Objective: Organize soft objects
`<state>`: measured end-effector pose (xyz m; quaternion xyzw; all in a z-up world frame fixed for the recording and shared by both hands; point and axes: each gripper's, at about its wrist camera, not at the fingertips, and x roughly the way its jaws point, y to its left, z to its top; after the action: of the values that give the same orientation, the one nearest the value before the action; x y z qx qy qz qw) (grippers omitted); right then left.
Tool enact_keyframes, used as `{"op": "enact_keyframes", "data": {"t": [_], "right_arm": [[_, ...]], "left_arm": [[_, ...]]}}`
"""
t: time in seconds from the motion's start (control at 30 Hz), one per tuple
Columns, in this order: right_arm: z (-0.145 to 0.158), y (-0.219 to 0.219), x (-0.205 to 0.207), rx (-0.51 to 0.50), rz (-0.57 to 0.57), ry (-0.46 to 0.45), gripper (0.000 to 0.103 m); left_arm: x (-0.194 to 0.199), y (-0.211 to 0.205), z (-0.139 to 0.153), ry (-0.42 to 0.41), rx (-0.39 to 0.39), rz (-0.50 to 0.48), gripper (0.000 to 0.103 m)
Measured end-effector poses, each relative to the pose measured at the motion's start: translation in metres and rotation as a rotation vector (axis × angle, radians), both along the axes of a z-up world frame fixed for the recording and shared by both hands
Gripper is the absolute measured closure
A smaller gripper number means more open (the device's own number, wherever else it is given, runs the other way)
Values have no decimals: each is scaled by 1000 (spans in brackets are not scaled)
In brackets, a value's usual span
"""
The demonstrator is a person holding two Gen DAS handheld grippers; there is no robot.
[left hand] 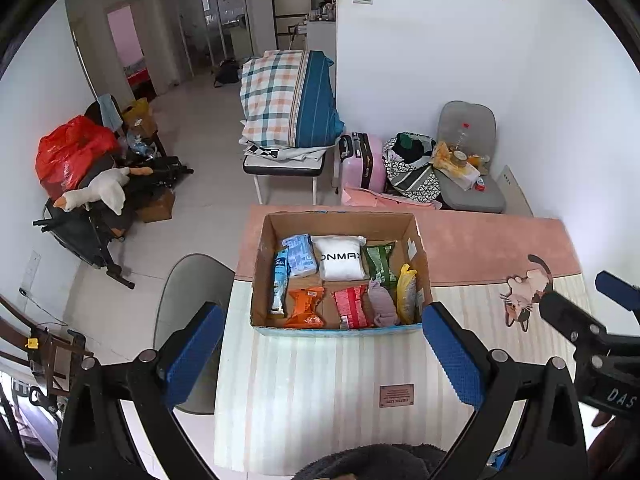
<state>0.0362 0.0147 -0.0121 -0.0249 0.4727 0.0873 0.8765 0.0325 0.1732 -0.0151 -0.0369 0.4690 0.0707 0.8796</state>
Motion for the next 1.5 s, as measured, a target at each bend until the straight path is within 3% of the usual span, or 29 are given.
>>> {"op": "enact_keyframes", "data": {"t": [0.37,1.5], "right_arm": [[3,1,4,-26,-15,-24,0],[14,-11,1,-41,-35,-59,0]], "left_arm": [[-6,6,6,-29,-12,34,1],[-8,0,18,-62,-1,18,1]]}}
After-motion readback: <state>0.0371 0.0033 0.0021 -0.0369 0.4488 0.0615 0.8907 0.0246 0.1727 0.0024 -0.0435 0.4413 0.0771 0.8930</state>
